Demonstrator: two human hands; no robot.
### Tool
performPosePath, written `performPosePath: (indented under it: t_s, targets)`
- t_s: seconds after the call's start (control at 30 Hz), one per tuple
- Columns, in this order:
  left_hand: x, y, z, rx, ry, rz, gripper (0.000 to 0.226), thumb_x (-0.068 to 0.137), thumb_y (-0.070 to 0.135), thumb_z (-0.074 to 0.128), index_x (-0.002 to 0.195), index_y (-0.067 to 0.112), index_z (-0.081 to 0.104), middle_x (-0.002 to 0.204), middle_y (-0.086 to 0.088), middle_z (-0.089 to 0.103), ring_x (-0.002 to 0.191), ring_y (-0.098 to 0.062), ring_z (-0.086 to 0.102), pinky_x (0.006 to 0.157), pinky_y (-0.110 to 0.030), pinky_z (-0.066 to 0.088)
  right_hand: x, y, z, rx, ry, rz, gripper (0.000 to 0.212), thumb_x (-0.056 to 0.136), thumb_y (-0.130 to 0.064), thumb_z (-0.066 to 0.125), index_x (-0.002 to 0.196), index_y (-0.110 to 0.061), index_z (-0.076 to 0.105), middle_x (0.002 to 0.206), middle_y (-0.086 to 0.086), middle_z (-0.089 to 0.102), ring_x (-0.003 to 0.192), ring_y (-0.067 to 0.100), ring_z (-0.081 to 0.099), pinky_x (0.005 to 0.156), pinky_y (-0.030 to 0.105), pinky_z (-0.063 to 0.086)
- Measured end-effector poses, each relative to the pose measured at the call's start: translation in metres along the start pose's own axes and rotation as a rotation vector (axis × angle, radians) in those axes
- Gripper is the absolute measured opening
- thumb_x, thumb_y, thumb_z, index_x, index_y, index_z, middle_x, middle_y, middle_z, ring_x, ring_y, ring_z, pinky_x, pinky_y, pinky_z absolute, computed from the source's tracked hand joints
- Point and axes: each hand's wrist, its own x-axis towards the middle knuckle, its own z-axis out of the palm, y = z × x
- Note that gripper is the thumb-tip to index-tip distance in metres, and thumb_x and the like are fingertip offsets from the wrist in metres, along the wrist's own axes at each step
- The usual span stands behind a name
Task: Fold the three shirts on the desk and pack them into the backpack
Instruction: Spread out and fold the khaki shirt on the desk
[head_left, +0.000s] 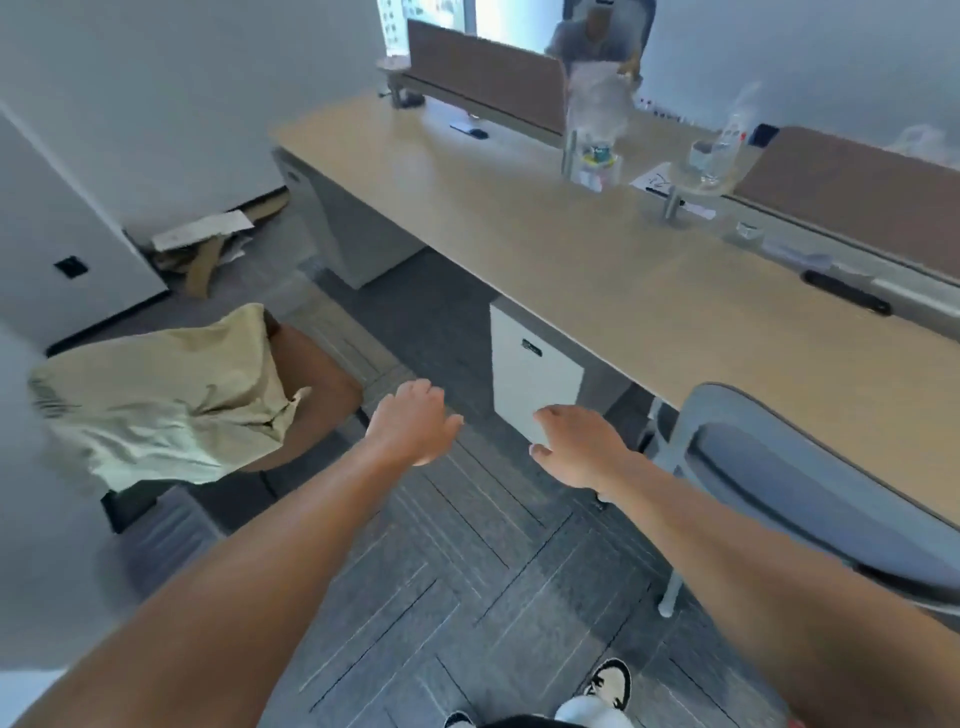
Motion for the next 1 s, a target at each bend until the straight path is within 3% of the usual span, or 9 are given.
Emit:
performPosePath:
  t_s: [0.07, 0.23, 0.4, 0.47, 0.87, 1.0]
  targets:
    - [-0.028, -0.063, 0.0, -0.031, 0.007, -0.087, 0.052, 0.106, 0.05, 0.042, 0.135, 0.008, 0.052, 0.137, -0.01, 0.052, 0.131, -0.03, 0.048, 0.106, -0.048, 0.045, 0.026, -0.059, -0.002, -0.016, -0.02, -0.074, 0.037, 0.104, -0.04, 0.049, 0.126, -0.012, 0.057, 0.123, 0.003, 0.064, 0.115, 0.031, 0.062, 0.086, 0.038, 0.046]
    - [-0.101, -0.199, 0.01, -0.098, 0.012, -0.299, 0.055, 0.103, 0.051, 0.046, 0.141, 0.011, 0.048, 0.145, -0.011, 0.051, 0.132, -0.032, 0.05, 0.103, -0.05, 0.049, 0.074, -0.201, -0.008, -0.081, 0.015, -0.262, 0.043, 0.104, -0.04, 0.05, 0.137, -0.014, 0.058, 0.137, 0.005, 0.063, 0.124, 0.029, 0.06, 0.103, 0.043, 0.048]
    - [-0.159, -0.285, 0.014, -0.138, 0.01, -0.457, 0.051, 0.103, 0.05, 0.049, 0.136, 0.01, 0.051, 0.135, -0.012, 0.055, 0.125, -0.031, 0.052, 0.099, -0.048, 0.049, 0.105, -0.308, -0.01, -0.159, 0.008, -0.394, 0.042, 0.105, -0.04, 0.049, 0.136, -0.014, 0.056, 0.134, 0.006, 0.062, 0.122, 0.028, 0.058, 0.101, 0.041, 0.045]
    - [-0.173, -0.311, 0.017, -0.153, 0.011, -0.502, 0.053, 0.103, 0.051, 0.048, 0.137, 0.011, 0.05, 0.136, -0.012, 0.054, 0.126, -0.031, 0.052, 0.1, -0.049, 0.049, 0.119, -0.342, -0.007, -0.19, 0.008, -0.442, 0.037, 0.105, -0.039, 0.048, 0.13, -0.014, 0.057, 0.131, 0.006, 0.063, 0.119, 0.028, 0.058, 0.098, 0.041, 0.044]
    - [-0.194, -0.471, 0.019, -0.315, 0.033, -0.73, 0.045, 0.101, 0.043, 0.052, 0.133, 0.011, 0.054, 0.132, -0.01, 0.056, 0.123, -0.03, 0.052, 0.098, -0.048, 0.049, 0.242, -0.502, 0.029, -0.269, -0.078, -0.643, 0.048, 0.104, -0.036, 0.046, 0.144, -0.011, 0.047, 0.133, 0.008, 0.061, 0.121, 0.033, 0.058, 0.101, 0.047, 0.046]
    - [-0.178, -0.54, 0.011, -0.339, 0.03, -0.816, 0.045, 0.102, 0.045, 0.05, 0.134, 0.013, 0.053, 0.131, -0.009, 0.057, 0.121, -0.03, 0.054, 0.096, -0.048, 0.05, 0.302, -0.555, 0.035, -0.233, -0.097, -0.693, 0.039, 0.102, -0.039, 0.046, 0.128, -0.011, 0.055, 0.126, 0.007, 0.063, 0.116, 0.03, 0.06, 0.098, 0.044, 0.049]
